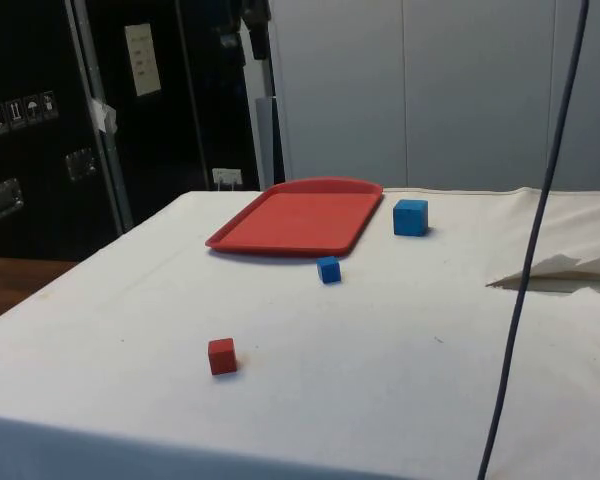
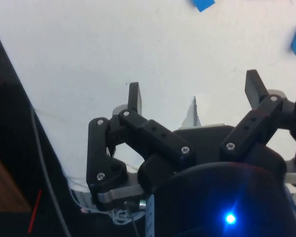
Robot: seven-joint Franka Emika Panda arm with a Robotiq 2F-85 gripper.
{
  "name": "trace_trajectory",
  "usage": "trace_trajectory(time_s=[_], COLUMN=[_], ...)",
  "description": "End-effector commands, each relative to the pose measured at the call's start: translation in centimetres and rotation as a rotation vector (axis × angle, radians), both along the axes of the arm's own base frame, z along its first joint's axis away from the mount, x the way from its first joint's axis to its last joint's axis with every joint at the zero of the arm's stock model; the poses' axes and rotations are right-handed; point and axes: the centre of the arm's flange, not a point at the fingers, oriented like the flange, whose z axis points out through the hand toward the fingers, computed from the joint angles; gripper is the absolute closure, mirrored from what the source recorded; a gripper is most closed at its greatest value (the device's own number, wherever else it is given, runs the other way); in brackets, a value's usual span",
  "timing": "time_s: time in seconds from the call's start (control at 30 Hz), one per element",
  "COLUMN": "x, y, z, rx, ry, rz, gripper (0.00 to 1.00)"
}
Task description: Pick up the largest block and place it onto the tray.
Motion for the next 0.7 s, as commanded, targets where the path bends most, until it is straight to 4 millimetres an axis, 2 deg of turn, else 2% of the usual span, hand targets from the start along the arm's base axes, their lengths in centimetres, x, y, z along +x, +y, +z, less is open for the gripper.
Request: trace_trajectory(time_s=[0.0,0.07,0.33,0.63,0.67], x=[-0.5,-0.4,-2.2,-3.6,-3.5], y=[-0.3,-0.2,-1.3,-4.0,-3.8], z=[-0.1,-0.4,-1.9,-3.8,-3.8], rx=[-0.008,-0.003,-0.013,-0.015,-0.009], ry=[-0.018,-0.002,-0.013,-0.006,0.006], rz=[0.001,0.003,0.013,0.029,0.028], gripper=[0.00,0.00,0.00,0.00,0.00])
